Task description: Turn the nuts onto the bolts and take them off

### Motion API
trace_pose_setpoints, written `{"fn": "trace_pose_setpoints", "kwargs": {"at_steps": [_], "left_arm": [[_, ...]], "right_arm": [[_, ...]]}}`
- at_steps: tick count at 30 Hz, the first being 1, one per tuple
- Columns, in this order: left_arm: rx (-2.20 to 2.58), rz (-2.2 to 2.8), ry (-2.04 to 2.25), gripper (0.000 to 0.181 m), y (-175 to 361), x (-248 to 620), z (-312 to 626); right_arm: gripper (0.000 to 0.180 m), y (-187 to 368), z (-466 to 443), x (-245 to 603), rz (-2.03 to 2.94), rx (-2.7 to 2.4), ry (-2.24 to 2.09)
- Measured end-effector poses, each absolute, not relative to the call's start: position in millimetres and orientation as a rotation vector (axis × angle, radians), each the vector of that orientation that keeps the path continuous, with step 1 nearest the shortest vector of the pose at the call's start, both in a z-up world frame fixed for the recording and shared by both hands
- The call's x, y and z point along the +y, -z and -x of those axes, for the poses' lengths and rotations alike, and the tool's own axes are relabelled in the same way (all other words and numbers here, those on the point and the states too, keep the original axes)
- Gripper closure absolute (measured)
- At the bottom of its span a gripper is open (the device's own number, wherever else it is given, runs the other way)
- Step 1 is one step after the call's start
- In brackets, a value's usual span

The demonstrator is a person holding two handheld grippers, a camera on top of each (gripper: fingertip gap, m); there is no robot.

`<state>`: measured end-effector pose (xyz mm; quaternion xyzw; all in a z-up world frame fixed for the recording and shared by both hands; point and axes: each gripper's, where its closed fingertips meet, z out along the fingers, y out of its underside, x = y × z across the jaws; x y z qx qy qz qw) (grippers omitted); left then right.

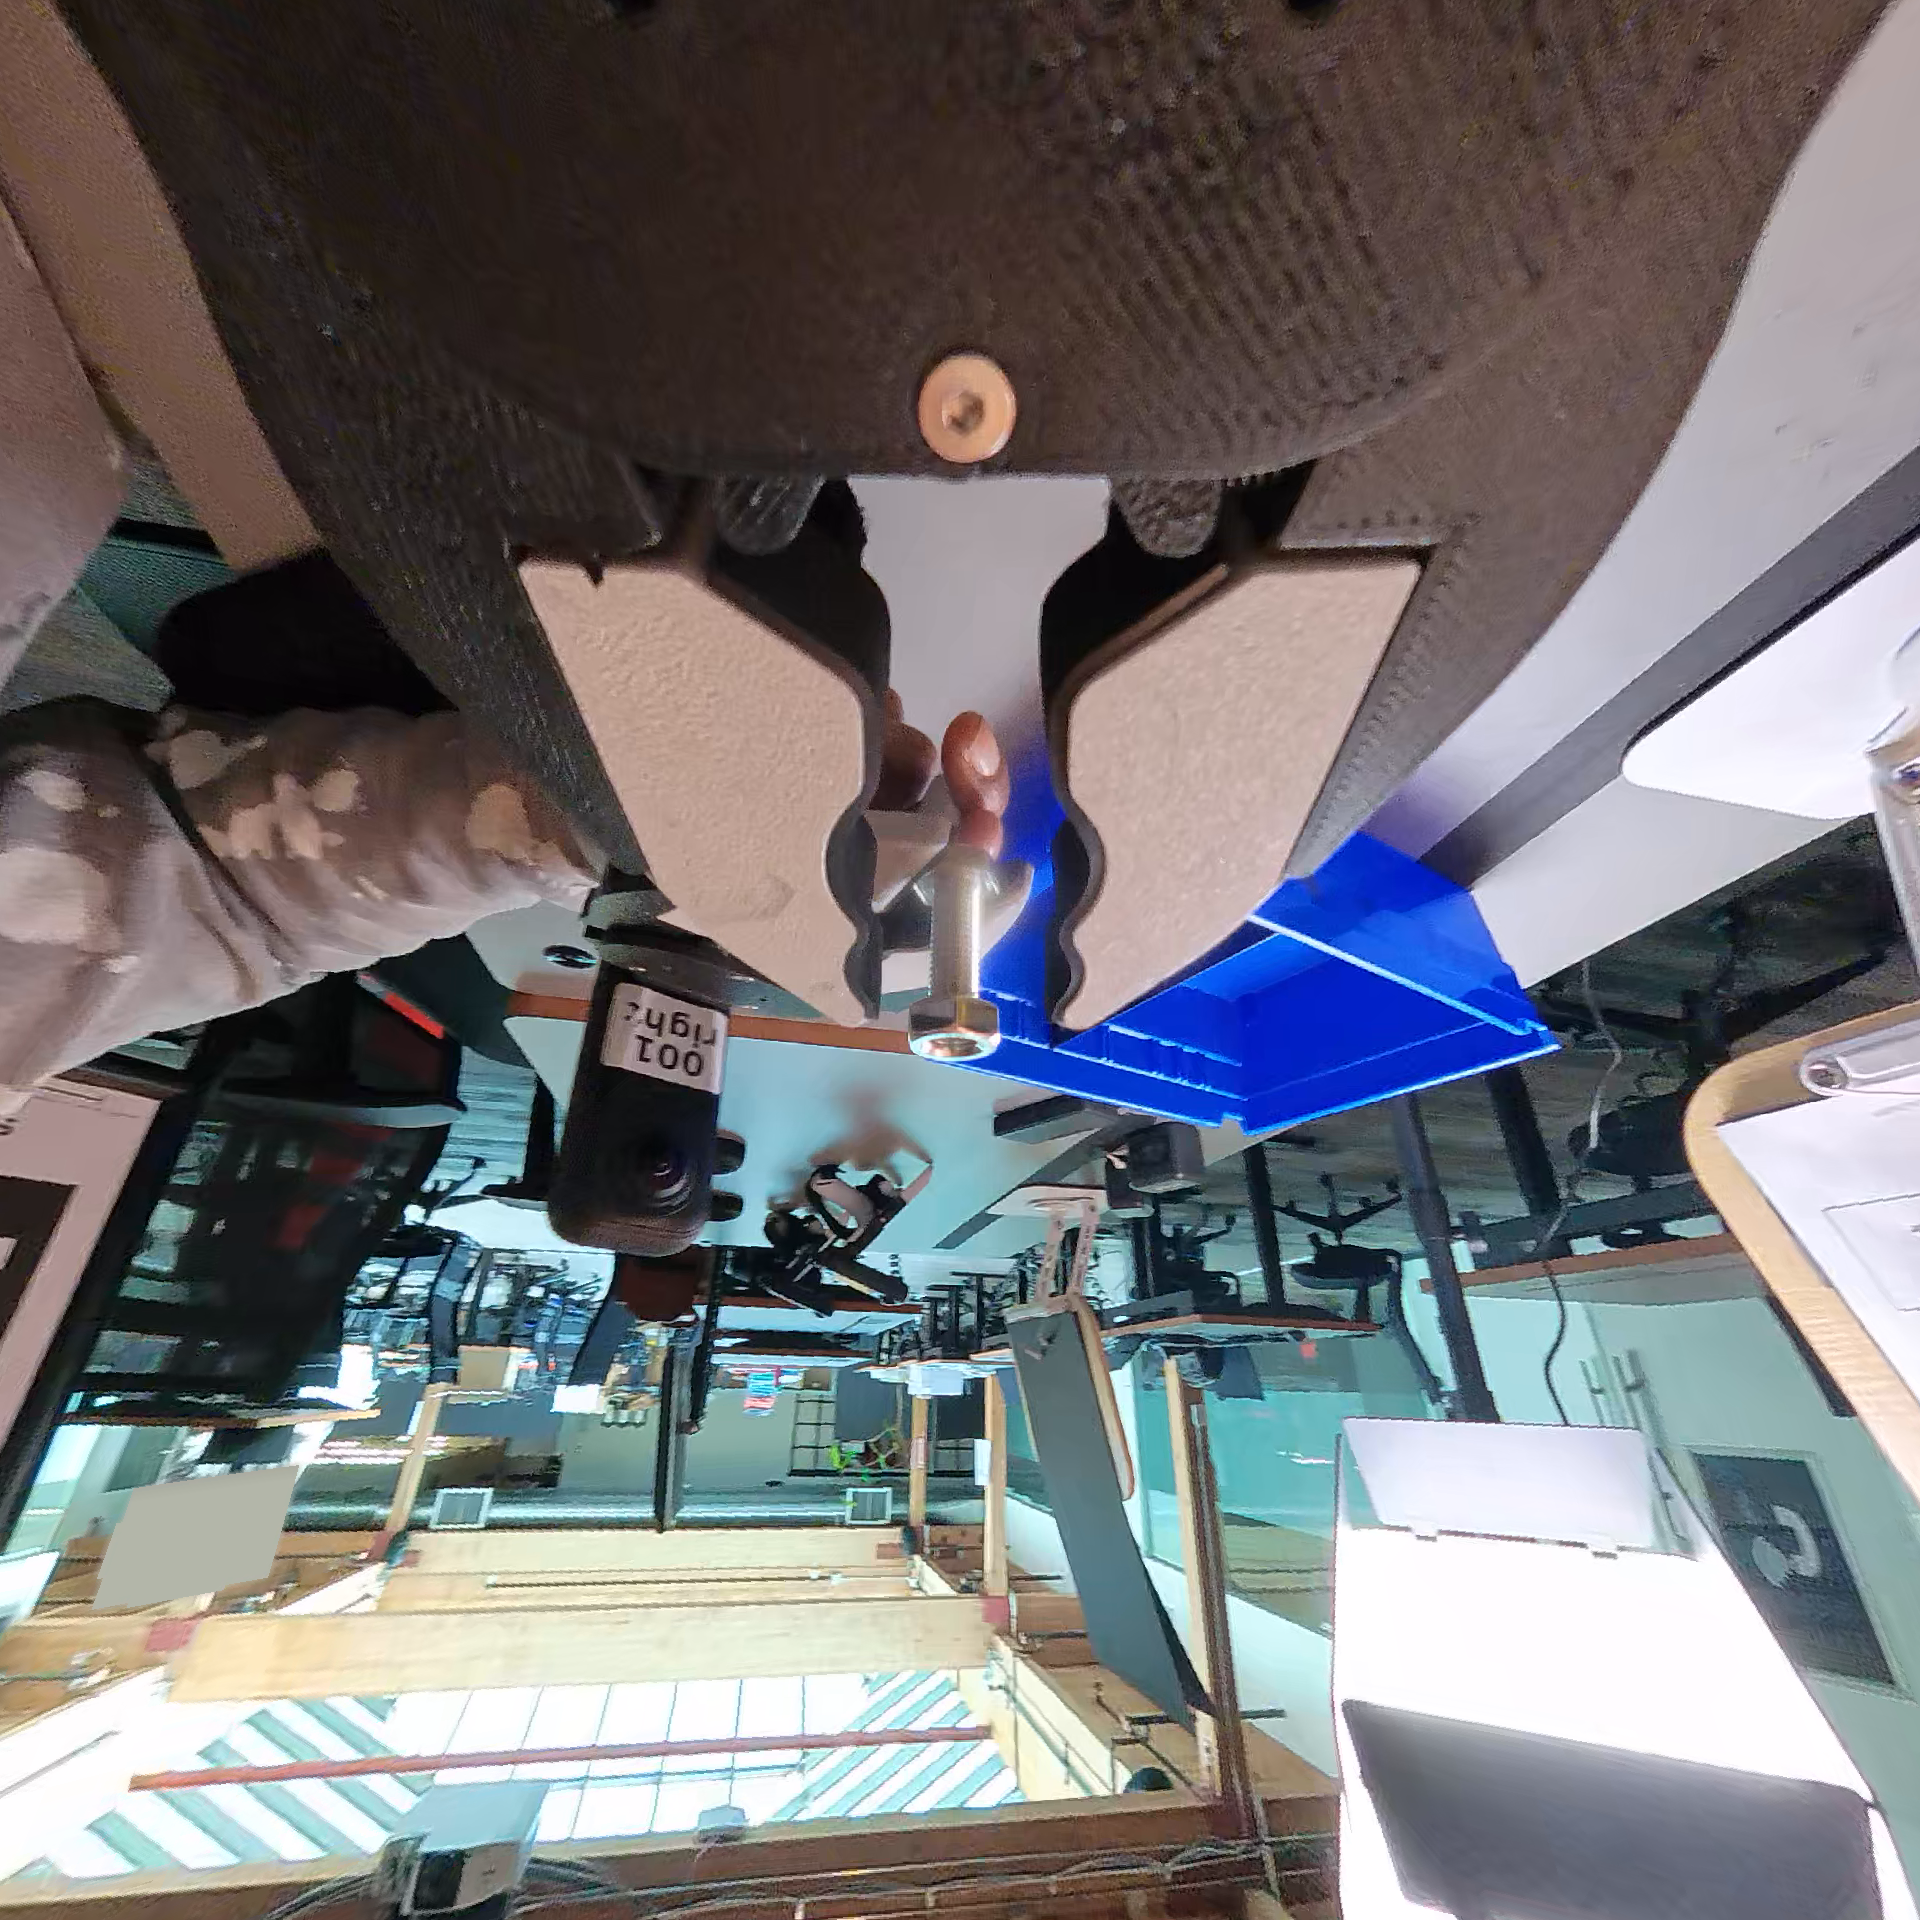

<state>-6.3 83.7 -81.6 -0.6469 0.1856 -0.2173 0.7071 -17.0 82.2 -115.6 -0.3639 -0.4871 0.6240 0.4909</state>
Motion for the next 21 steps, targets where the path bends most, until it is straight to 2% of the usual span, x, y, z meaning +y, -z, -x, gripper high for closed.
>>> {"fn": "trace_pose_setpoints", "kwargs": {"at_steps": [9, 21], "left_arm": [[0.396, 1.426, 0.518, 0.154, 84.1, 84.1, 6.5], [0.391, 1.408, 0.501, 0.157, 77.6, 80.5, 20.6]], "right_arm": [[0.162, 121.1, 19.7, 74.5, 0.879, -1.196, -1.498], [0.162, 101.5, 5.4, 66.4, 0.774, -1.174, -1.596]]}}
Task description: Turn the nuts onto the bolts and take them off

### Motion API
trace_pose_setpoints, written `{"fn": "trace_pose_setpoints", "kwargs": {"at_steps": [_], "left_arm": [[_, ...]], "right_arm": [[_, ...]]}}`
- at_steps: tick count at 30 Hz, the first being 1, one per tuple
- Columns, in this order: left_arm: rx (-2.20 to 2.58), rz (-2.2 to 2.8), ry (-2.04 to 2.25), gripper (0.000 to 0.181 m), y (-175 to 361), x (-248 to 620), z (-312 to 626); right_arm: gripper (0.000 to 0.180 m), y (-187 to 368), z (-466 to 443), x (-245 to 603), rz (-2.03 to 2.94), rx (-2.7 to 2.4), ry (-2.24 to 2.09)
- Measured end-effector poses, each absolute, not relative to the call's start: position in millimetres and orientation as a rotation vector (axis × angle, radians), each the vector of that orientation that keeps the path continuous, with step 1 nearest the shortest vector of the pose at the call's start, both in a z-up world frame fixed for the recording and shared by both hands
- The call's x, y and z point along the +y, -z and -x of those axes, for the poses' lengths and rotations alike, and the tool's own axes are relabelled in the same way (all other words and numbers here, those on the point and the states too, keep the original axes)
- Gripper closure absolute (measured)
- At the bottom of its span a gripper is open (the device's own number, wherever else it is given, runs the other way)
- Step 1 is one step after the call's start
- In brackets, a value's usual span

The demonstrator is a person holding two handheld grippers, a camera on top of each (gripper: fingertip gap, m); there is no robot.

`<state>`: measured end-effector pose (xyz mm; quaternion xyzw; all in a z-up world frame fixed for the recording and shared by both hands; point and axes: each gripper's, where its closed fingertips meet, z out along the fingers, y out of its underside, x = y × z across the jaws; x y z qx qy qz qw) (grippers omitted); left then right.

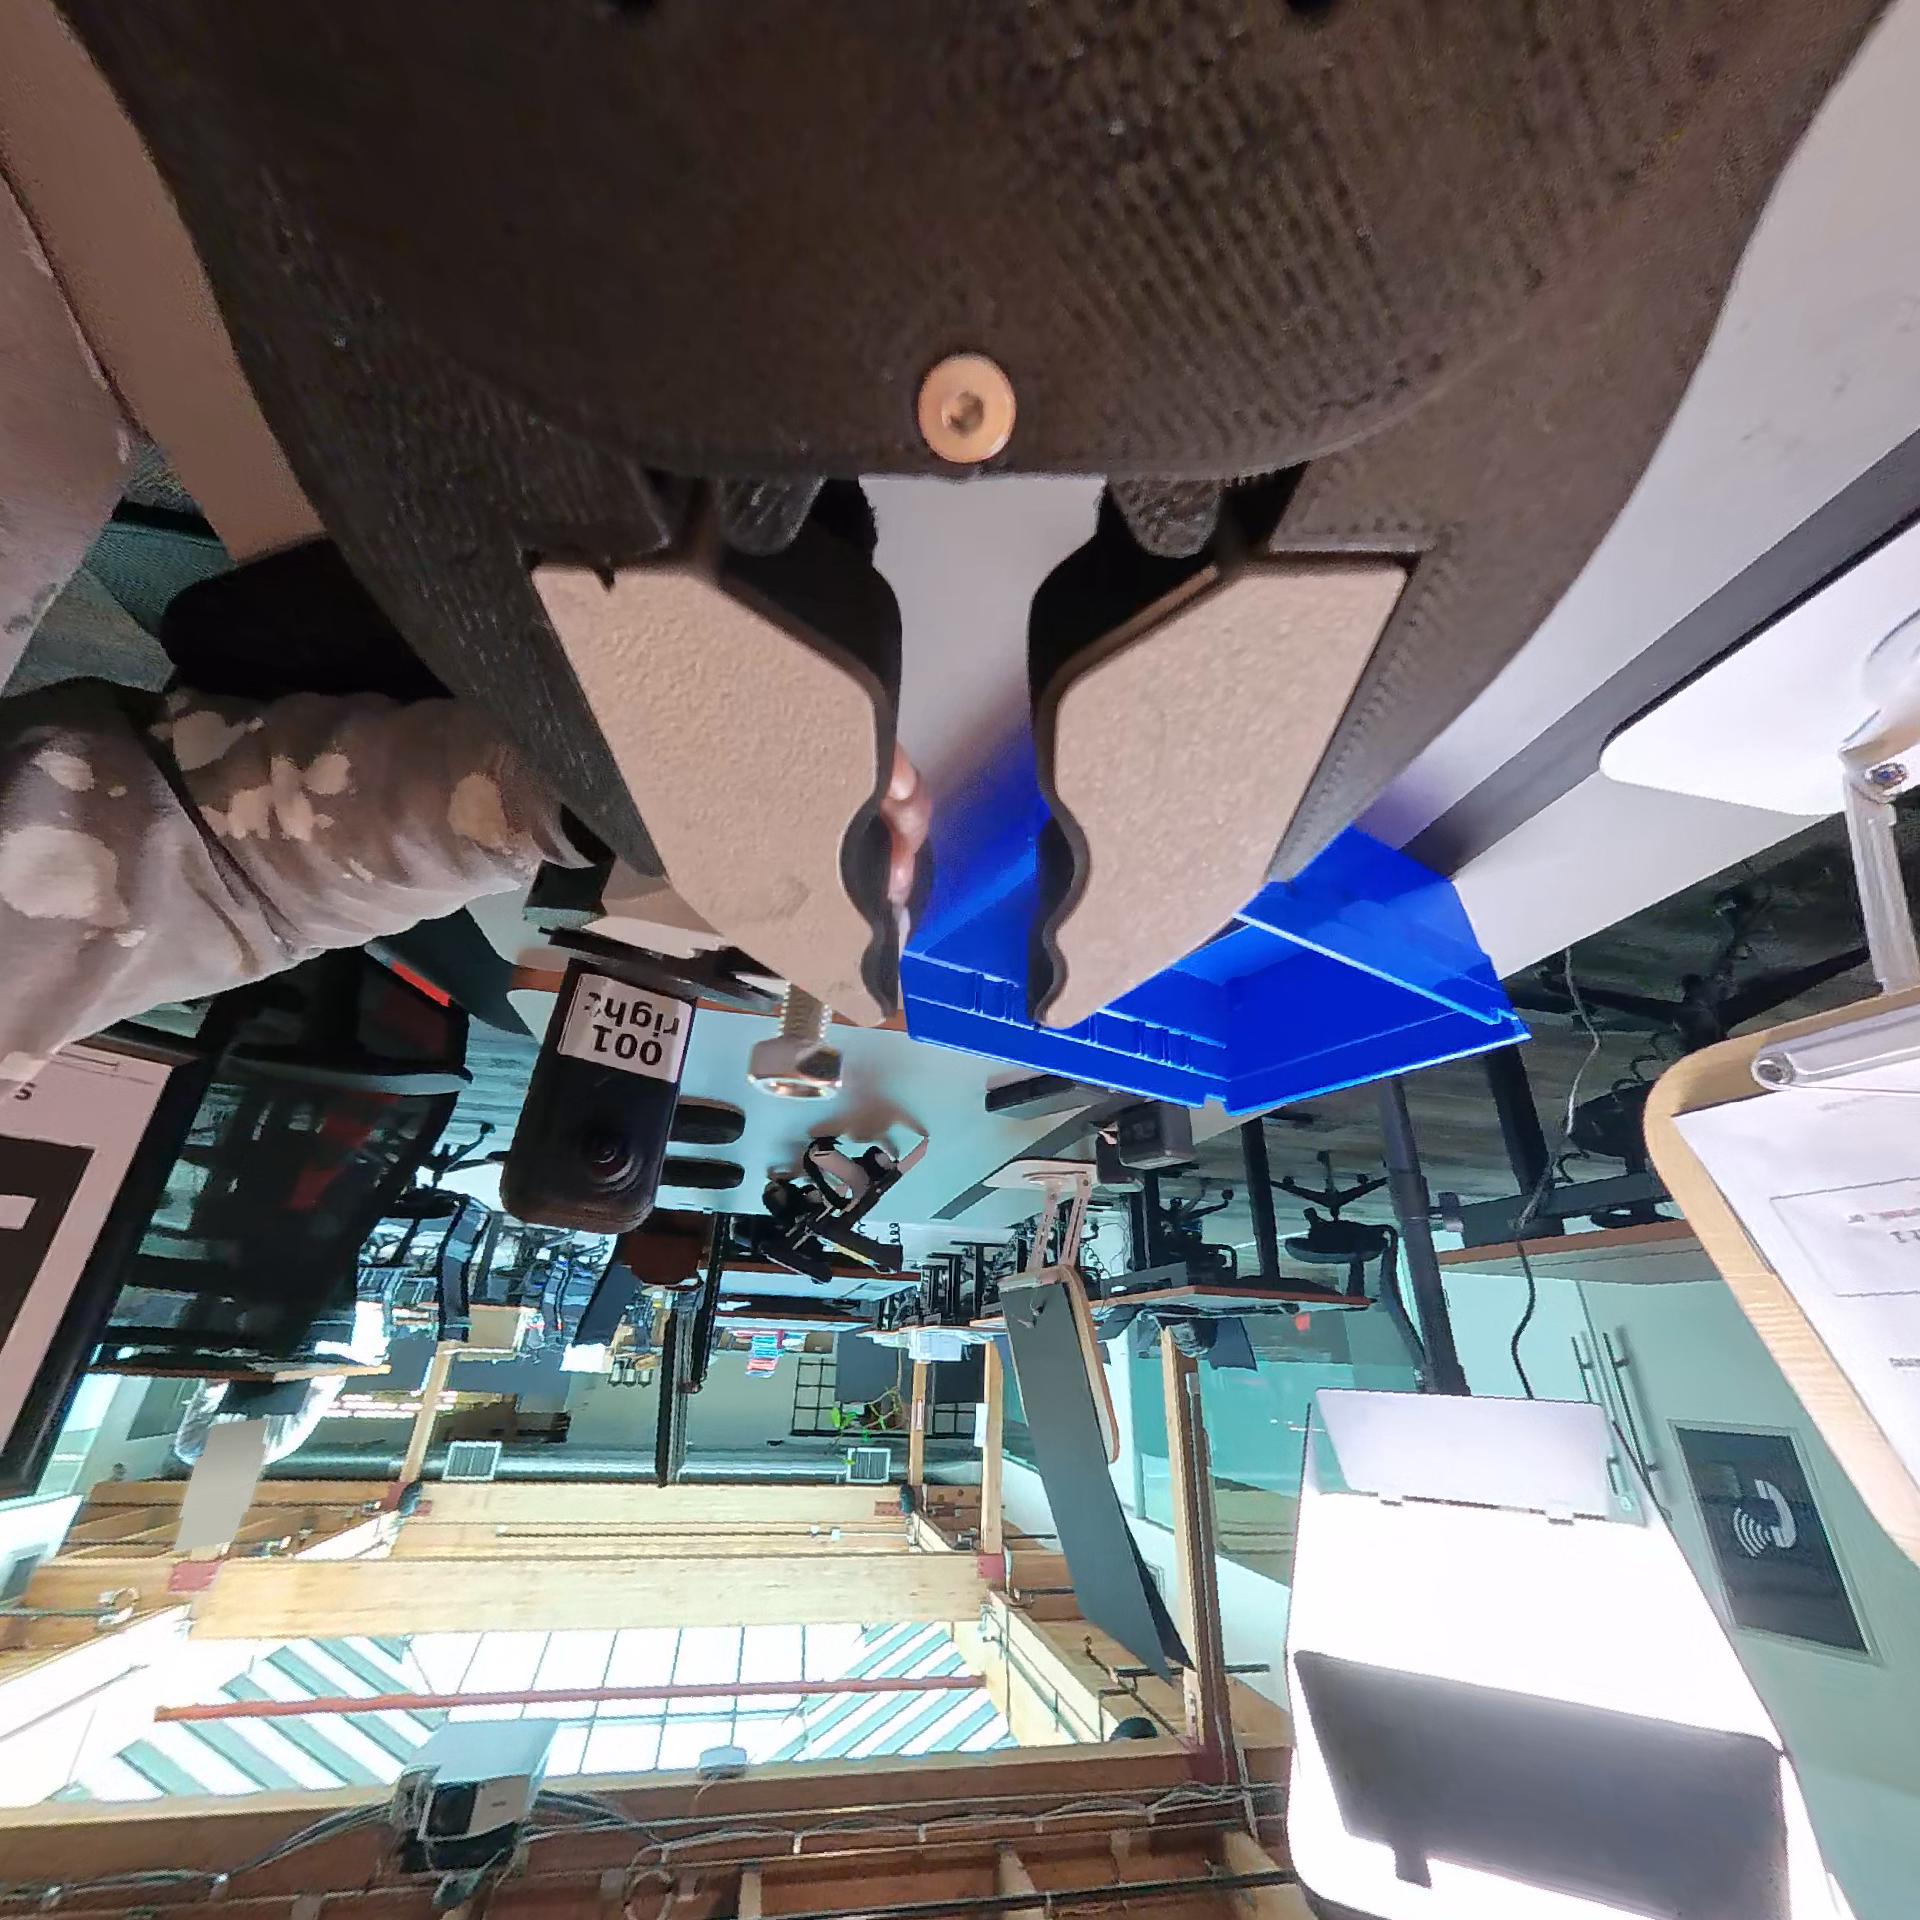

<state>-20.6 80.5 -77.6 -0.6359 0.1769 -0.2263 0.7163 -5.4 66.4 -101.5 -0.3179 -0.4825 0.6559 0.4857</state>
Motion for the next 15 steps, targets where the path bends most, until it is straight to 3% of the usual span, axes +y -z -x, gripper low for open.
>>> {"fn": "trace_pose_setpoints", "kwargs": {"at_steps": [7, 12, 15], "left_arm": [[0.420, 1.393, 0.581, 0.150, 75.7, 76.9, 6.7], [0.358, 1.465, 0.490, 0.160, 85.0, 87.4, 23.3], [0.361, 1.432, 0.539, 0.157, 81.1, 83.7, 22.5]], "right_arm": [[0.162, 108.9, 12.6, 72.9, 0.833, -1.184, -1.528], [0.162, 102.9, 8.3, 70.8, 0.804, -1.174, -1.574], [0.162, 101.6, 8.1, 71.3, 0.803, -1.174, -1.568]]}}
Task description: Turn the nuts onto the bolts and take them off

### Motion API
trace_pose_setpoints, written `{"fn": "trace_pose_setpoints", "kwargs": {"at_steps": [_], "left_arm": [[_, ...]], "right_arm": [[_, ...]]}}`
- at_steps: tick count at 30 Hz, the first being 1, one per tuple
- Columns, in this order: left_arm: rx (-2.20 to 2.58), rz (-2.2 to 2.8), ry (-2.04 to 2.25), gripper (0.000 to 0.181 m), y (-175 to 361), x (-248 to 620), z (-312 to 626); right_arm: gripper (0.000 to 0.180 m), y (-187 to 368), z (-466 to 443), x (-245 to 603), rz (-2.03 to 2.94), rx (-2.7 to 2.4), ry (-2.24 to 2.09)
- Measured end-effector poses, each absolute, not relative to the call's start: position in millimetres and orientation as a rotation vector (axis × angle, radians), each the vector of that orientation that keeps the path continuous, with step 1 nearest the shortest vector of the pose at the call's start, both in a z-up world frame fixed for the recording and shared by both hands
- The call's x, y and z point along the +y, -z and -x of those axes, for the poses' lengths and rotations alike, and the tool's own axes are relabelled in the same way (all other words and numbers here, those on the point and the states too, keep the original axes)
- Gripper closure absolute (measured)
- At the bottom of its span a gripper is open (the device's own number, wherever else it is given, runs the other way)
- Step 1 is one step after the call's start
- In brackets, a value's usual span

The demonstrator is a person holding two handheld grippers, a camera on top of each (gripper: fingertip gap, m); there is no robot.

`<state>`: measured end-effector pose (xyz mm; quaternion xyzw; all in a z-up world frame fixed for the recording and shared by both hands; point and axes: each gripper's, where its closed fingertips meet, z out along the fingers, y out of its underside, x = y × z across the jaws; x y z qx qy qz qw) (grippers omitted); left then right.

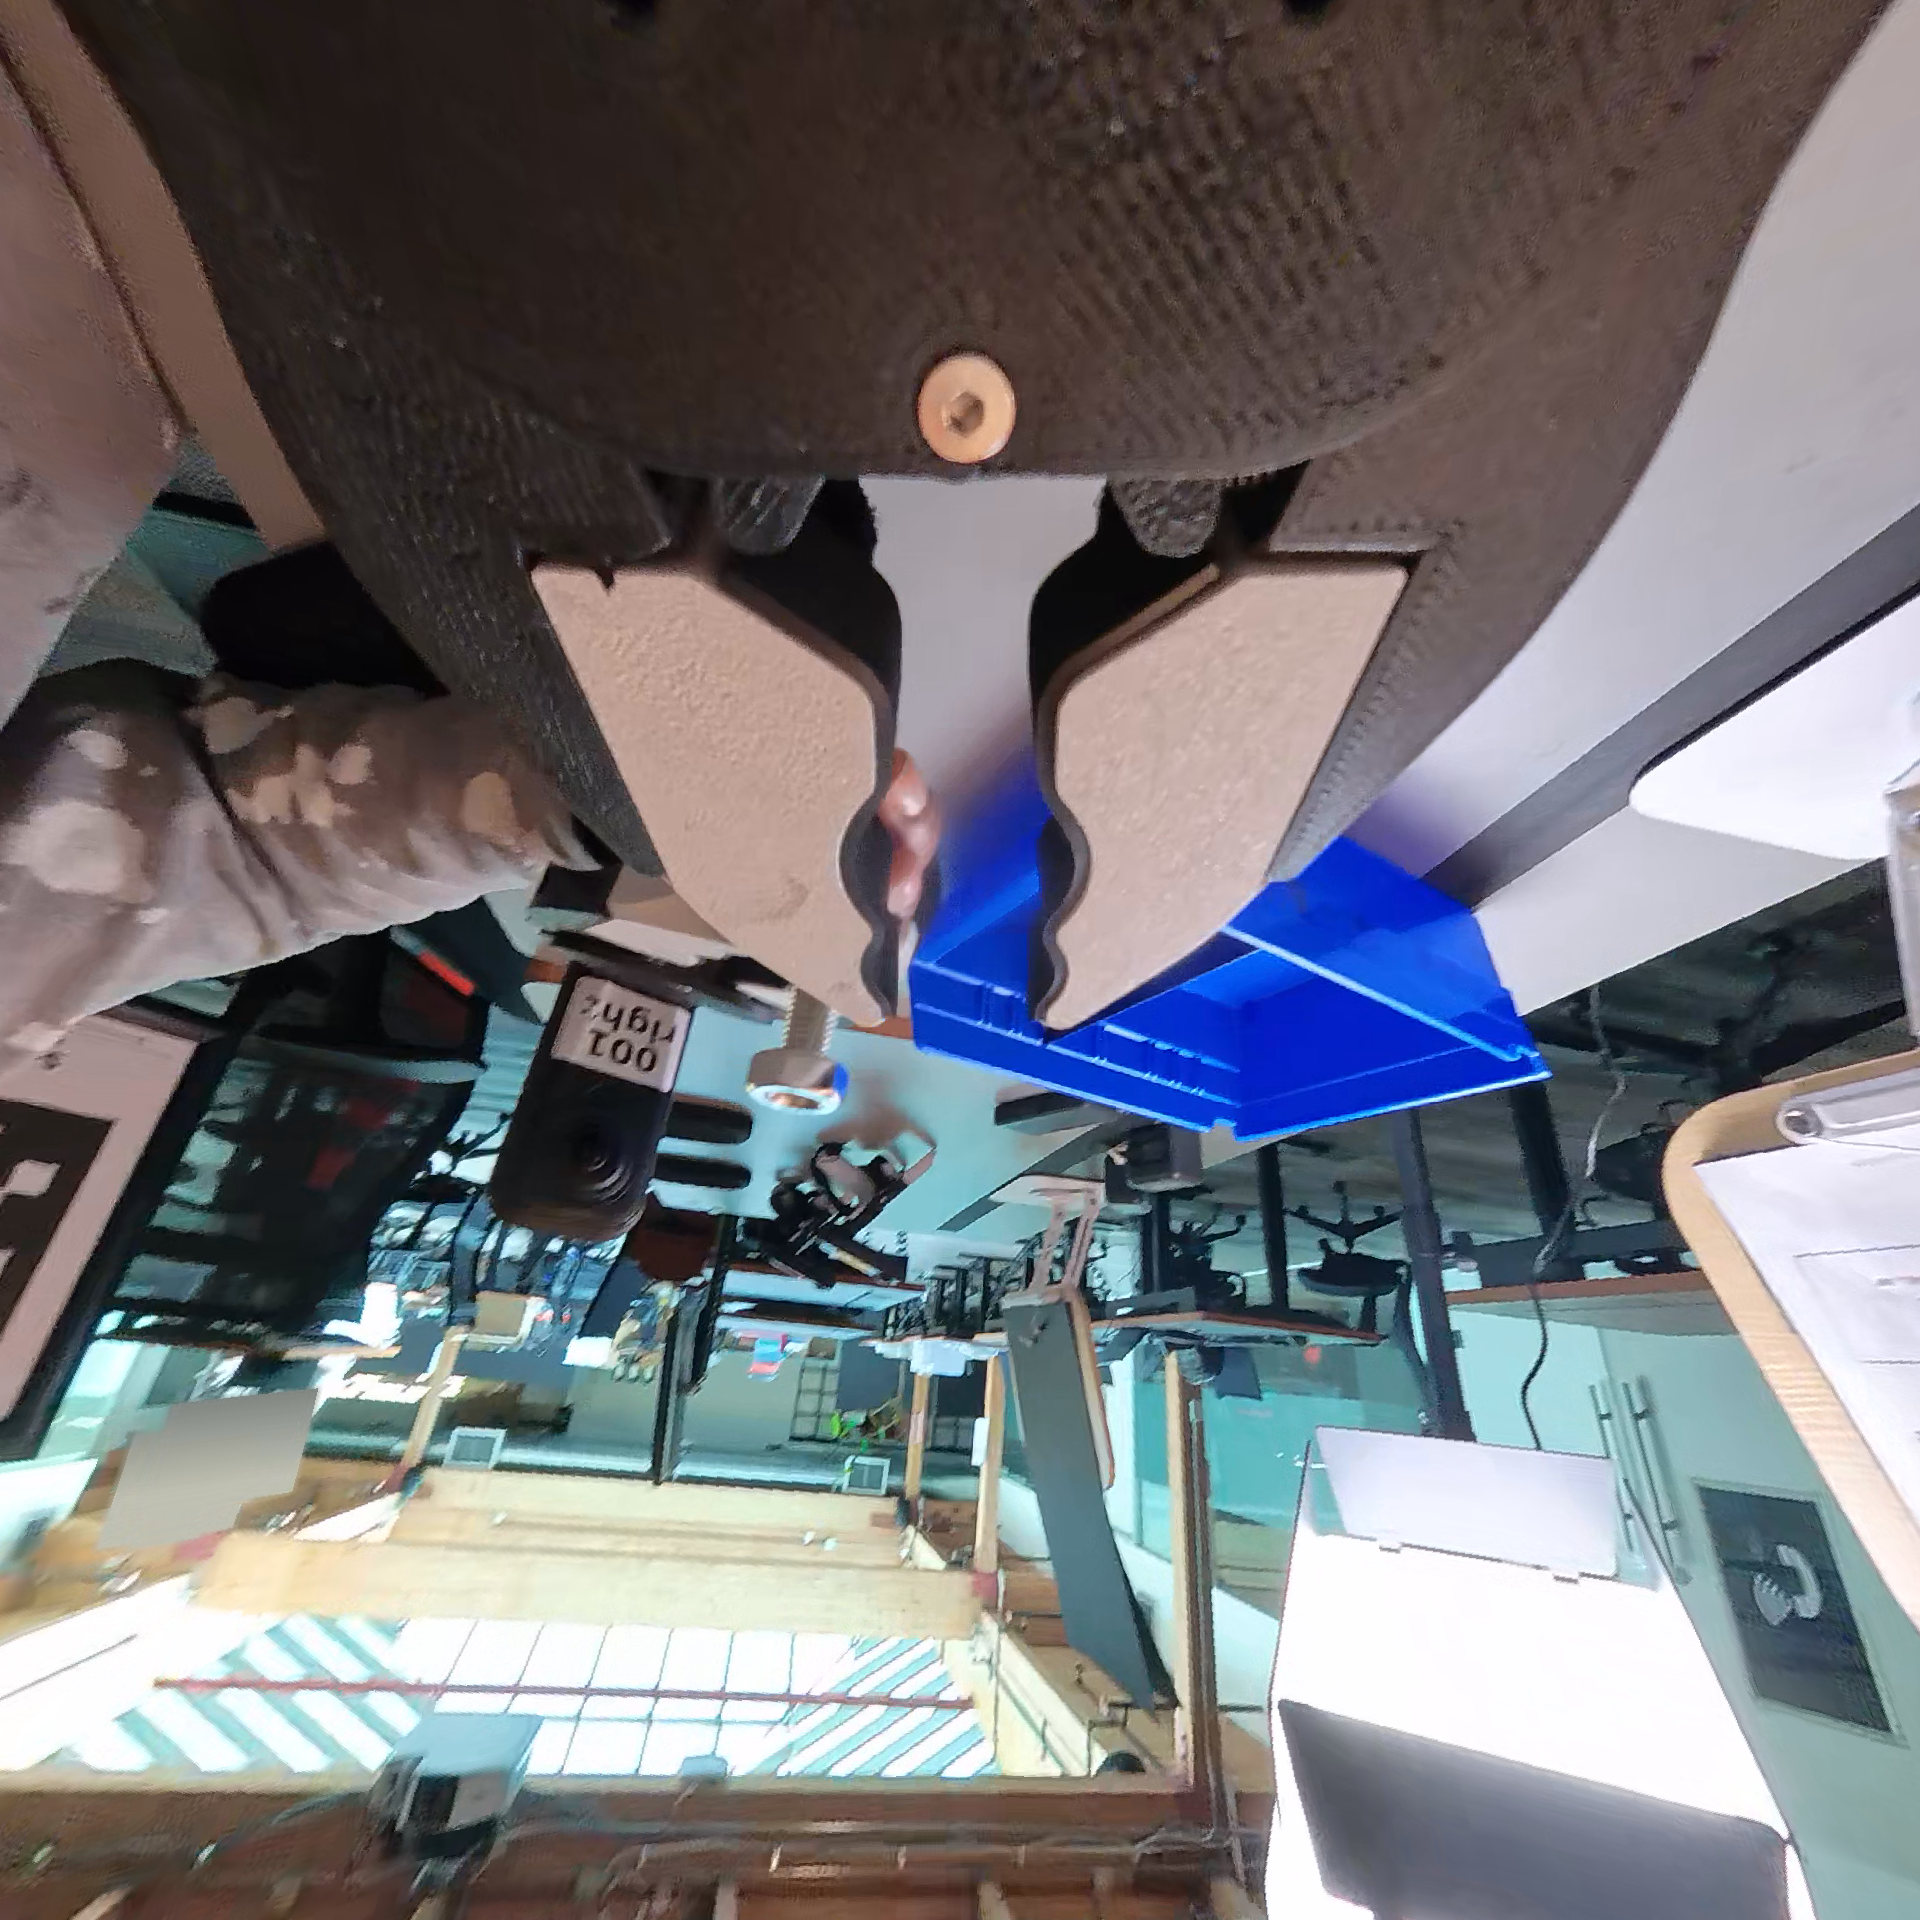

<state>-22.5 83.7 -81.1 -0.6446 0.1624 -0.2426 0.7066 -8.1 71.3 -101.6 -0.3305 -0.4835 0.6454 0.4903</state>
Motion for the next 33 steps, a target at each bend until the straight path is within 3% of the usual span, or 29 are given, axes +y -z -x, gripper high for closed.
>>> {"fn": "trace_pose_setpoints", "kwargs": {"at_steps": [5, 9, 19, 24, 33], "left_arm": [[0.401, 1.413, 0.607, 0.148, 77.0, 78.4, 9.6], [0.331, 1.486, 0.490, 0.162, 87.3, 89.7, 27.3], [0.411, 1.413, 0.622, 0.148, 76.8, 77.0, 7.8], [0.354, 1.459, 0.532, 0.159, 80.9, 84.9, 22.9], [0.393, 1.401, 0.663, 0.149, 72.8, 75.4, 8.9]], "right_arm": [[0.162, 107.9, 13.0, 76.0, 0.843, -1.179, -1.537], [0.162, 102.9, 9.1, 69.9, 0.805, -1.178, -1.576], [0.162, 108.6, 13.9, 74.9, 0.848, -1.188, -1.527], [0.162, 102.2, 8.0, 72.4, 0.807, -1.168, -1.581], [0.162, 105.8, 11.9, 73.3, 0.833, -1.183, -1.541]]}}
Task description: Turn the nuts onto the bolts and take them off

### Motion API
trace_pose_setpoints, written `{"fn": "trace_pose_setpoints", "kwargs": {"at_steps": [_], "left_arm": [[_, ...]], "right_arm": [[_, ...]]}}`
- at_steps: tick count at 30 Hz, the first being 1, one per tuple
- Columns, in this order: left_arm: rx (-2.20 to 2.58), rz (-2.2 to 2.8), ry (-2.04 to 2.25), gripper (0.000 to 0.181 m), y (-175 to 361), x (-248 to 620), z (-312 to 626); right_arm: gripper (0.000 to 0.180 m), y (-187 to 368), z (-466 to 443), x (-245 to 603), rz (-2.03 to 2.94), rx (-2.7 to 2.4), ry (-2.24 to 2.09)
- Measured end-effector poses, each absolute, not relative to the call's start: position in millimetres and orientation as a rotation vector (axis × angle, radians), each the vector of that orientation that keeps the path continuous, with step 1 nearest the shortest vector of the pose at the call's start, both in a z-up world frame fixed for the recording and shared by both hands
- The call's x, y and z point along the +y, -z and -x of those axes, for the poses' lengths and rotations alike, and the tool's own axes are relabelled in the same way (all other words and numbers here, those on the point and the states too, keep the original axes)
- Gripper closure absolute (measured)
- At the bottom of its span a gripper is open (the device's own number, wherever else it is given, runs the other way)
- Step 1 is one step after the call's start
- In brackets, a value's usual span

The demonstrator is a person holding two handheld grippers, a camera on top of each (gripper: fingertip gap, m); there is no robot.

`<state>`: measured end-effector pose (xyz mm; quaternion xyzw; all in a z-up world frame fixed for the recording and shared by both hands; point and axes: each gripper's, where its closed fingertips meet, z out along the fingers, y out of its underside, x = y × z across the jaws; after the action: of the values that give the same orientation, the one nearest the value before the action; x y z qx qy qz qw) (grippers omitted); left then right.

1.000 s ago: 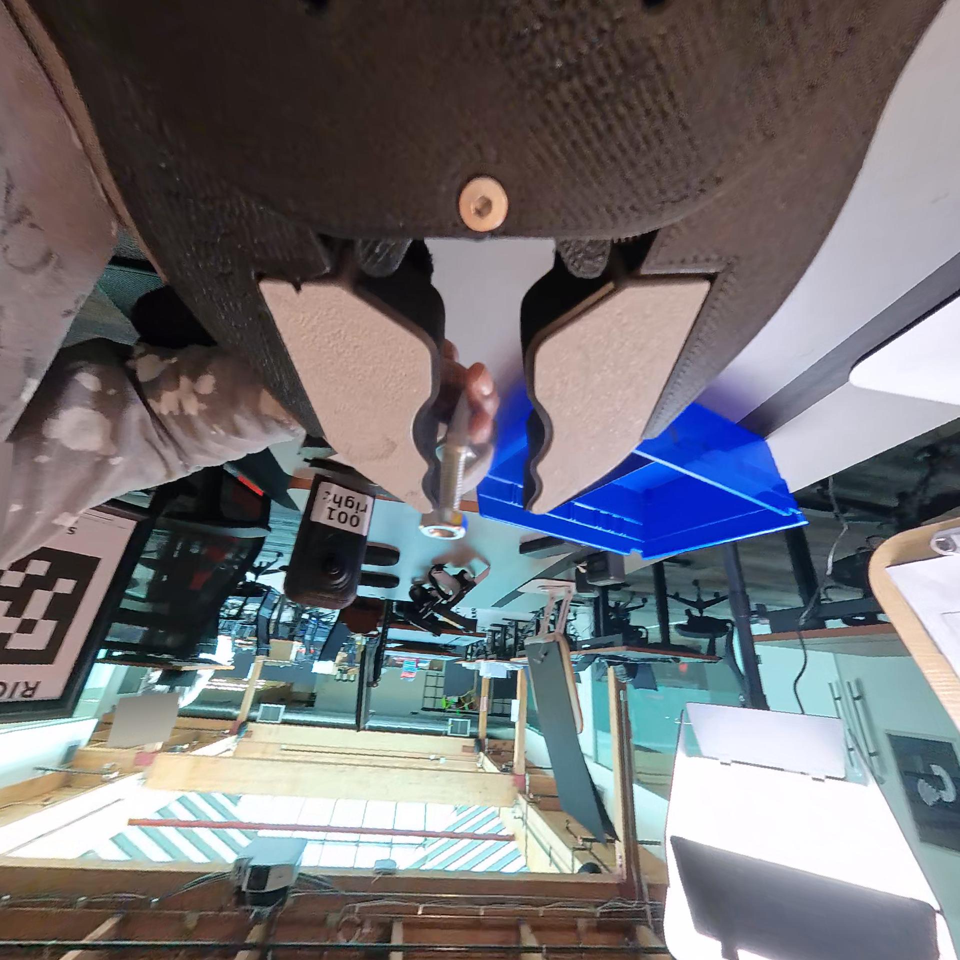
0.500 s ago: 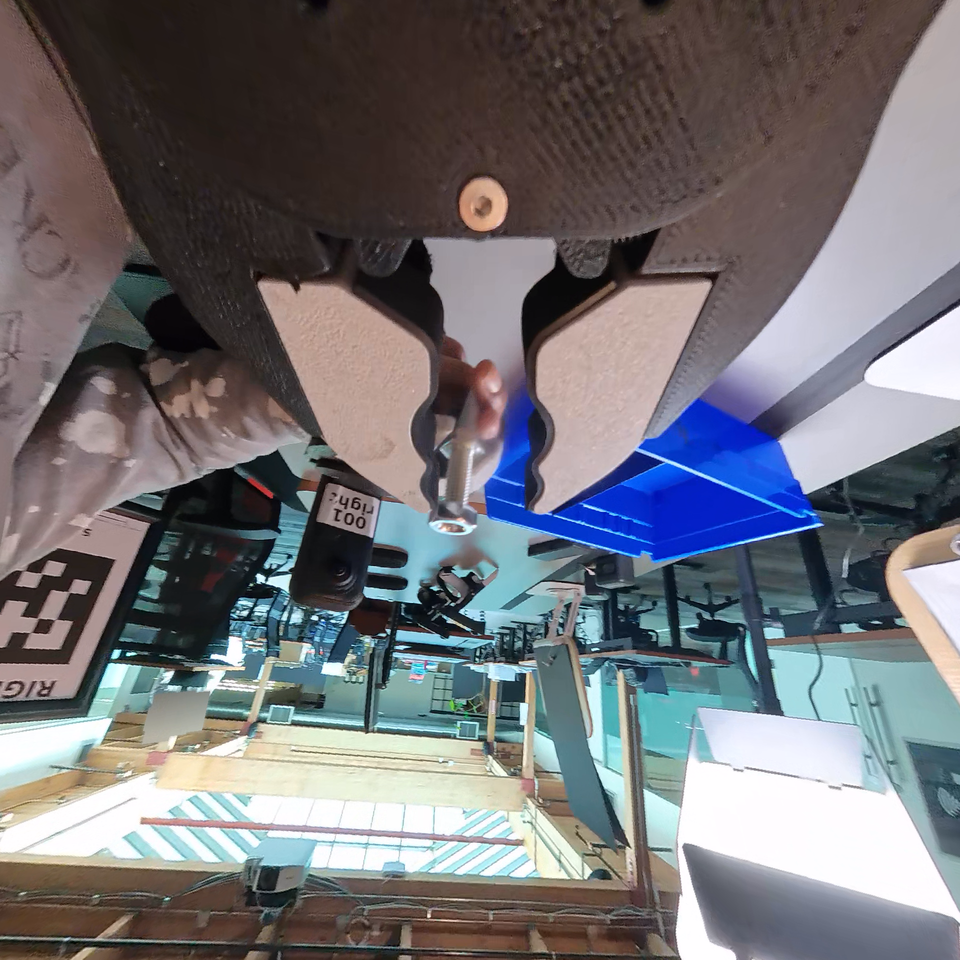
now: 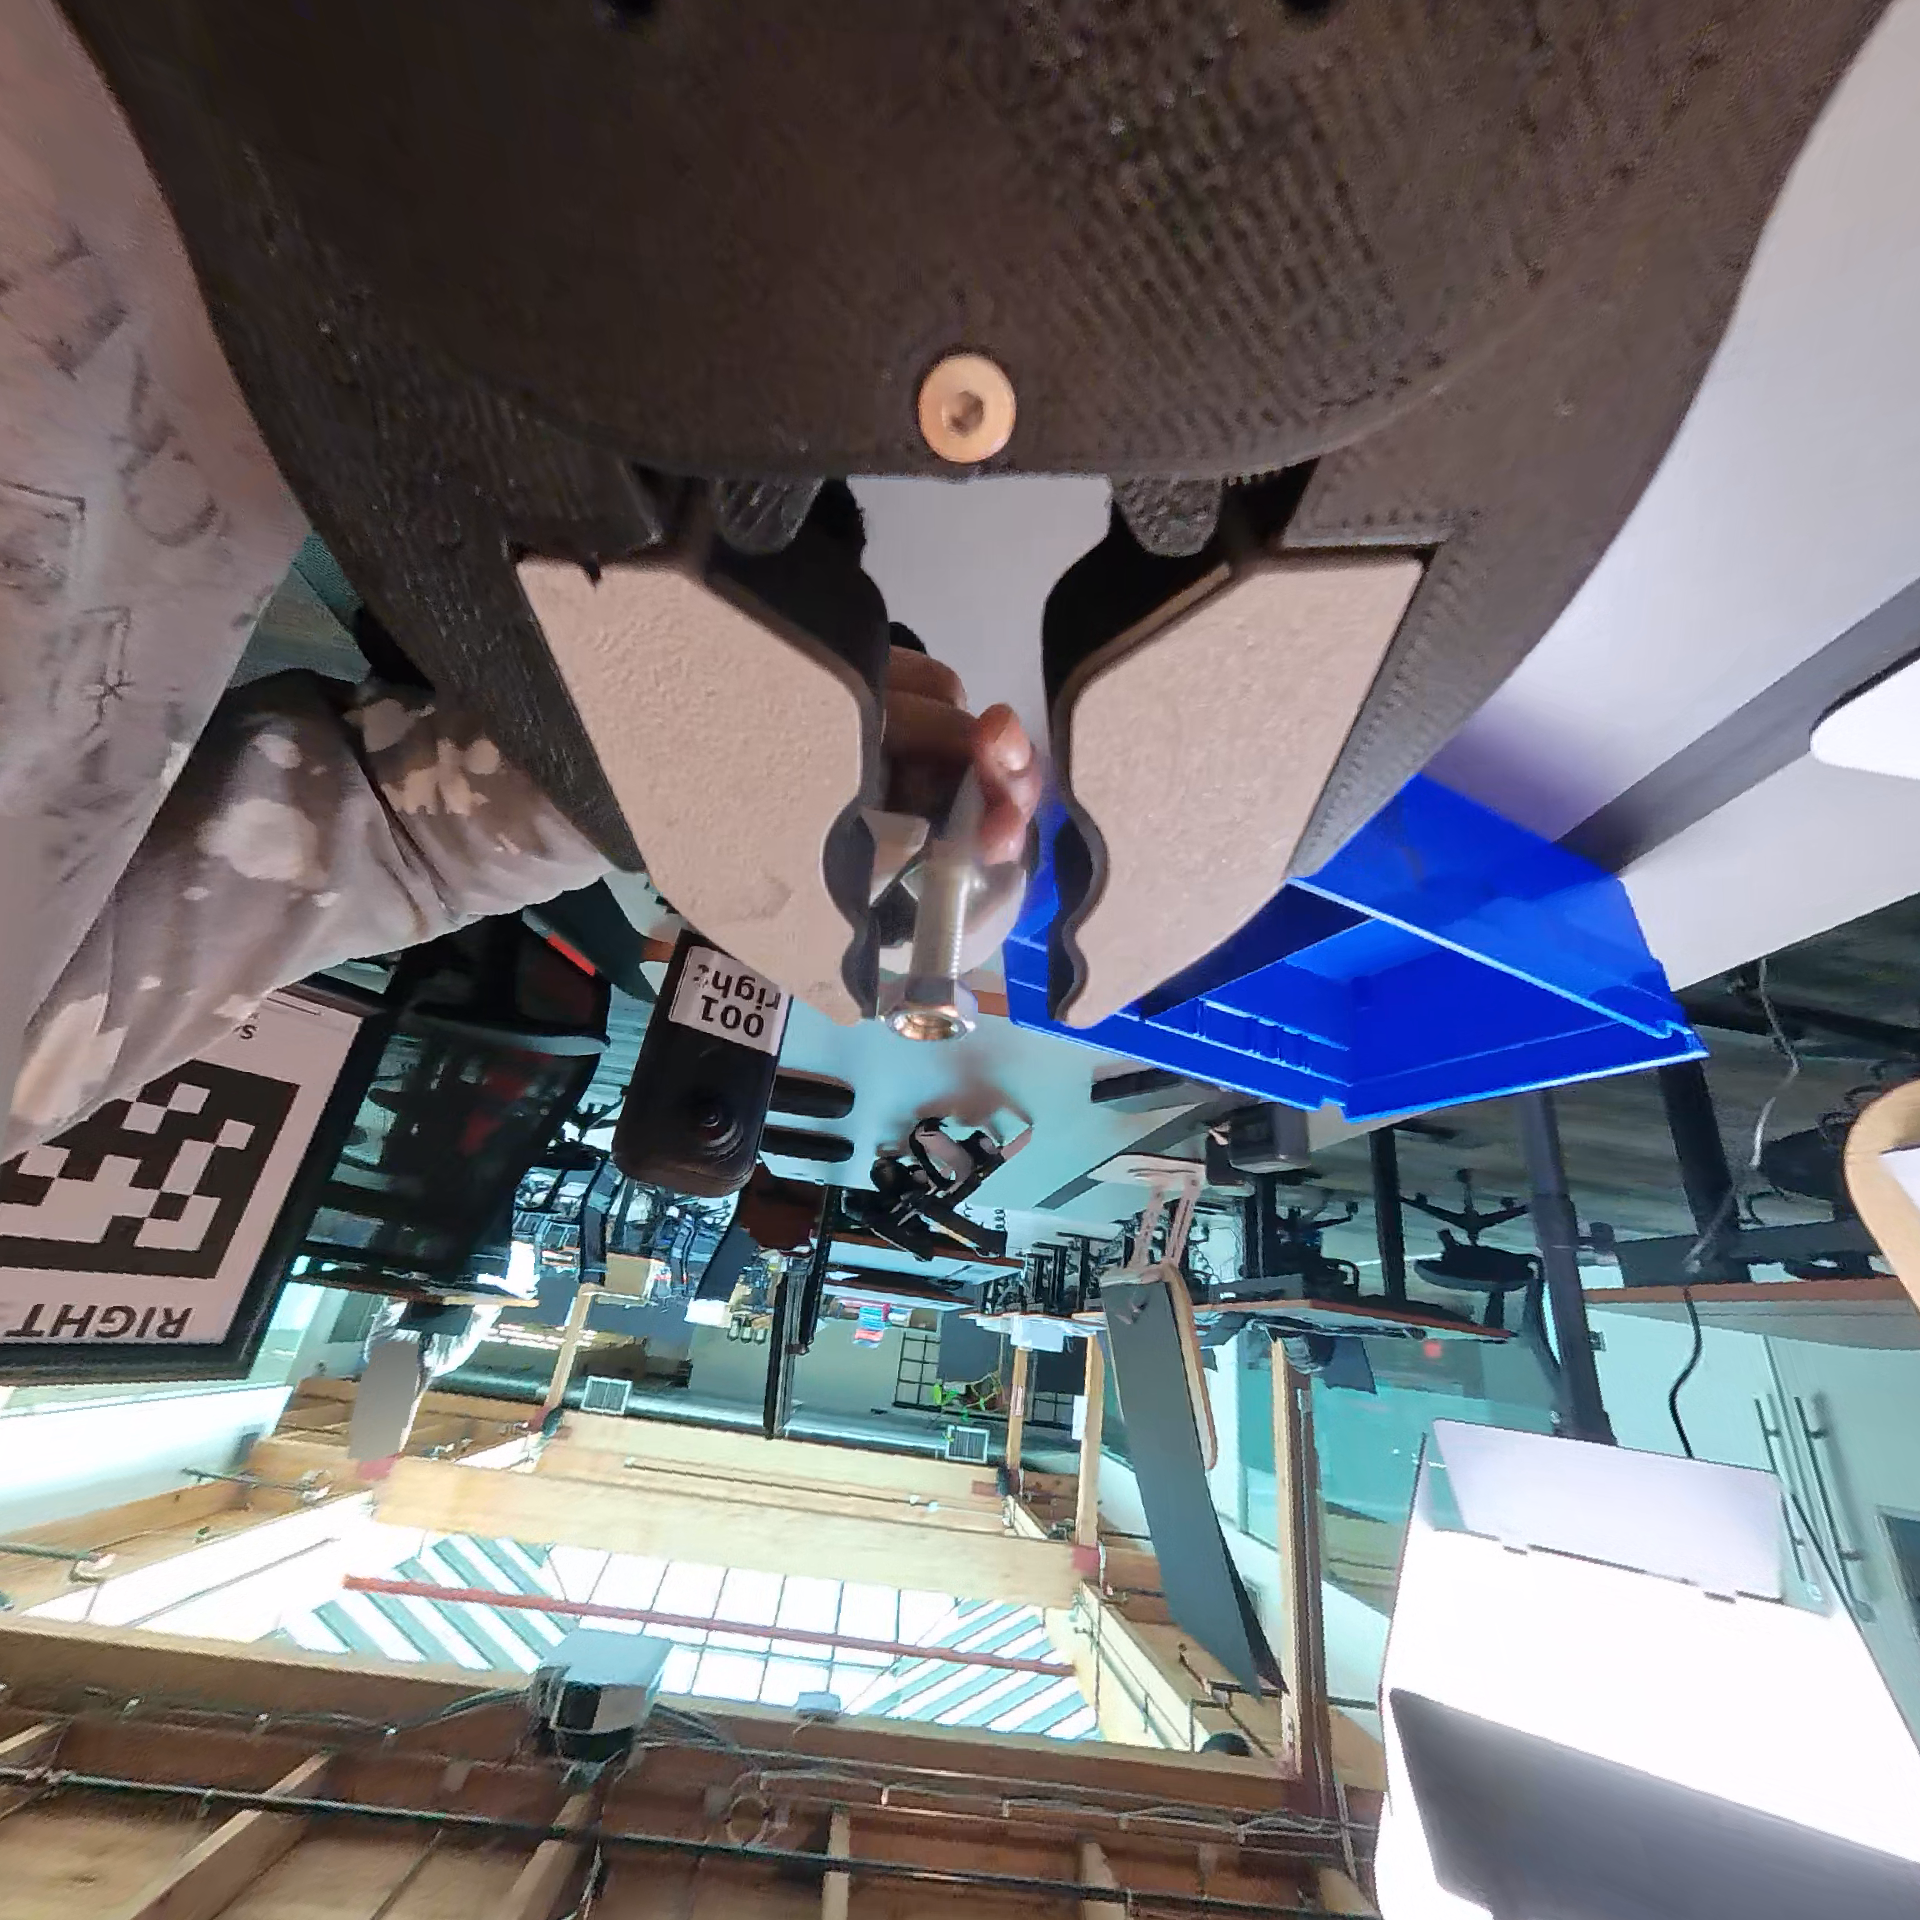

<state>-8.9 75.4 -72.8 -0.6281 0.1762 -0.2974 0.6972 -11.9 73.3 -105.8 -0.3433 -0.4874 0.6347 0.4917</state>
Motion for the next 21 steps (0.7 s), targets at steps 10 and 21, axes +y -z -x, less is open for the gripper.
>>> {"fn": "trace_pose_setpoints", "kwargs": {"at_steps": [10, 21], "left_arm": [[0.334, 1.435, 0.589, 0.156, 75.9, 81.8, 29.1], [0.330, 1.490, 0.545, 0.161, 81.7, 84.8, 32.1]], "right_arm": [[0.162, 100.6, 8.2, 73.0, 0.817, -1.161, -1.577], [0.162, 96.0, 6.0, 71.3, 0.800, -1.152, -1.587]]}}
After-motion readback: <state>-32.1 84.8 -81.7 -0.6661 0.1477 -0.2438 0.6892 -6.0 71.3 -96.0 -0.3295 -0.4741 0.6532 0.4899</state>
